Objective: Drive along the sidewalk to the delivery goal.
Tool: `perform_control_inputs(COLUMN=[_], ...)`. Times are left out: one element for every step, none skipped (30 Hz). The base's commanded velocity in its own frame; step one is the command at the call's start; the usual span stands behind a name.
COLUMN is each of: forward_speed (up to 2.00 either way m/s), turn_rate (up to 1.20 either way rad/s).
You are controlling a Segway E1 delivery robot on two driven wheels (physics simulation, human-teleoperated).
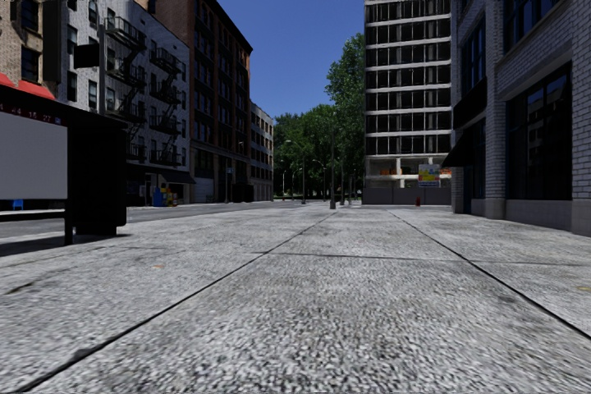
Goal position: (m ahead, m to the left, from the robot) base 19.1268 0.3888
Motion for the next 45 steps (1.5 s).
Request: perform_control_inputs(forward_speed=[2.00, 2.00, 2.00, 2.00, 2.00, 2.00, 2.00, 2.00, 2.00, 2.00, 2.00, 2.00, 2.00, 2.00, 2.00, 2.00, 2.00, 2.00, 2.00, 2.00, 2.00, 2.00, 2.00, 2.00, 2.00, 2.00, 2.00, 2.00, 2.00, 2.00, 2.00, 2.00, 2.00, 2.00, 2.00, 2.00, 2.00, 2.00, 2.00, 2.00, 2.00, 2.00, 2.00, 2.00, 2.00], turn_rate=[0.00, 0.00, 0.00, 0.00, 0.00, 0.00, 0.00, 0.00, 0.00, 0.00, 0.00, 0.00, 0.00, 0.00, 0.00, 0.00, 0.00, 0.00, 0.00, 0.00, 0.00, 0.00, 0.00, 0.00, 0.00, 0.00, 0.00, 0.00, 0.00, 0.00, 0.00, 0.00, 0.00, 0.00, 0.00, 0.00, 0.00, 0.00, 0.00, 0.00, 0.00, 0.00, 0.00, 0.00, 0.00])
